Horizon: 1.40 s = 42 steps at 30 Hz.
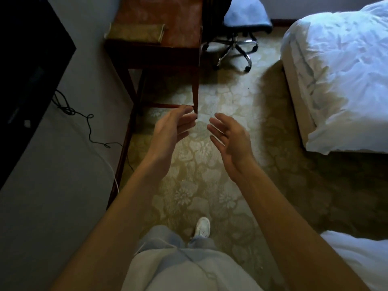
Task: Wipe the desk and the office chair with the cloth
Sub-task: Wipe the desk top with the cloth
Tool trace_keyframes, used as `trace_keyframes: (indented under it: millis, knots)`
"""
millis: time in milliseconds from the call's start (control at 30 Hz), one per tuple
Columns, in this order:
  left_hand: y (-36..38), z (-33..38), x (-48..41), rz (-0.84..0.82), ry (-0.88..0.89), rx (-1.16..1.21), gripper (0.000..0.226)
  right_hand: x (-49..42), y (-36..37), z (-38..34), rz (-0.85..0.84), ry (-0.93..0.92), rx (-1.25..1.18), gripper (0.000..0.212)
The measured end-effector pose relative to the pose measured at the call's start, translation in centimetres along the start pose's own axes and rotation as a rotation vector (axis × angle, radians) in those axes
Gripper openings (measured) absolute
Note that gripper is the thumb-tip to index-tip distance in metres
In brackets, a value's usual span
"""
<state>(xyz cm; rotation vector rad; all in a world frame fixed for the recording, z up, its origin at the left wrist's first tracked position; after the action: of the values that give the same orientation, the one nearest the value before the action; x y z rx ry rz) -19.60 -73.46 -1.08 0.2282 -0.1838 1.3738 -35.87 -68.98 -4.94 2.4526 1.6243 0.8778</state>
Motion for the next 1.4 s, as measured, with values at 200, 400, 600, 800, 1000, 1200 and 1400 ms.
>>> trace_keyframes:
  millis: [200,400,600,800,1000,1200,1400]
  knots:
    - [0.6,1.1,-6.9,0.038,-0.02,-0.002,0.033,-6.8,0.5,-1.8,0.001,0.029,-0.014,0.021]
    - [1.9,2.8,-16.8,-0.01,-0.01,0.043,0.037,-15.0,1.6,-4.6,0.038,0.008,0.007,0.021]
    - [4.1,5.7,-28.8,-0.104,0.004,0.061,0.033,-24.4,3.1,-9.5,0.124,-0.017,0.04,0.024]
    - [5.4,9.2,-38.3,-0.171,0.012,0.04,0.036,-31.9,5.1,-13.9,0.175,-0.042,0.041,0.025]
    - [6.0,9.9,-45.3,-0.159,-0.037,0.021,0.032,-38.5,5.6,-16.7,0.199,-0.038,-0.023,0.026]
    - [10.1,10.5,-53.9,-0.143,-0.062,-0.002,0.033,-47.5,3.7,-19.7,0.178,-0.015,-0.043,0.026]
    - [16.3,12.4,-62.8,-0.1,-0.039,-0.011,0.036,-57.9,0.8,-24.3,0.12,0.002,-0.08,0.024]
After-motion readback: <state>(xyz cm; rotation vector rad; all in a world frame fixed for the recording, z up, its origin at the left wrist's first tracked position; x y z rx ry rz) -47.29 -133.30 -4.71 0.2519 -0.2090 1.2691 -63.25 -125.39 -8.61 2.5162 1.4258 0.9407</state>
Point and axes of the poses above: each hand's wrist, its own x-axis away from the middle knuckle, its own y-axis out of the palm, z = x × y, the point moved 9 cm from there along -x, towards the middle knuckle, and after that the axes turned 1 degree about -z, right-handed, at the moved point
